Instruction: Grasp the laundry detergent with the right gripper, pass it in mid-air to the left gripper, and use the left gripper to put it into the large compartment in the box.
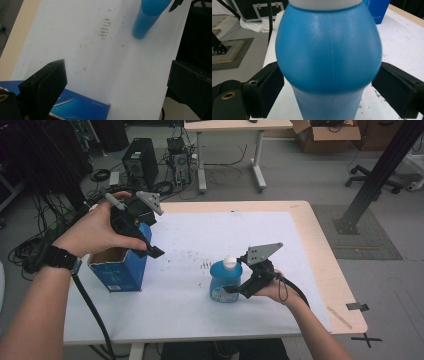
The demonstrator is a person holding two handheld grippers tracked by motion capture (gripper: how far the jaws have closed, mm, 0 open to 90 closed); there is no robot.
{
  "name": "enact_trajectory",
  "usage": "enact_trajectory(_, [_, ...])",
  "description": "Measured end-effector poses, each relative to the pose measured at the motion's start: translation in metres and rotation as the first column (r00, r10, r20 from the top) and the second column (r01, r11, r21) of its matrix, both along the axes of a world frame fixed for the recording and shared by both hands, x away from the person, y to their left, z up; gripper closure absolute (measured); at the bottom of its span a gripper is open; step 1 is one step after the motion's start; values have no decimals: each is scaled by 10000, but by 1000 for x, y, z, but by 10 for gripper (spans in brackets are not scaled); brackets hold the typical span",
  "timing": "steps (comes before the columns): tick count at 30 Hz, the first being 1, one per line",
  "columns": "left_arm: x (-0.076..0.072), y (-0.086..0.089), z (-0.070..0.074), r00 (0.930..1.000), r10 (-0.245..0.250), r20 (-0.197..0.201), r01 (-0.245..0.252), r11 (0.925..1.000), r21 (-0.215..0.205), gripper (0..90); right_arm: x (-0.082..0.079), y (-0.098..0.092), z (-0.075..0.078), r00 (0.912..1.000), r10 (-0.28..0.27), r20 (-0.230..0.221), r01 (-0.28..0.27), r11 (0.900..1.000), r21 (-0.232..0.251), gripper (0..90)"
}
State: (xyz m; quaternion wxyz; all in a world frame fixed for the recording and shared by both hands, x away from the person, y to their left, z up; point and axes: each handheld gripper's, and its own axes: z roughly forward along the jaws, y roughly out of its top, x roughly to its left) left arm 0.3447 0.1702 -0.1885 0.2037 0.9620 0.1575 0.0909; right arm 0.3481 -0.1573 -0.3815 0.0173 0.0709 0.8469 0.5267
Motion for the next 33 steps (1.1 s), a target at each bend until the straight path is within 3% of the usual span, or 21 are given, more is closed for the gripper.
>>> enact_trajectory(33, [-2, 1, -3, 10000, 13, -64, -13, 10000, -54, 32, 0, 3, -5, 9998, 198, 95, -200, 9995, 231, 275])
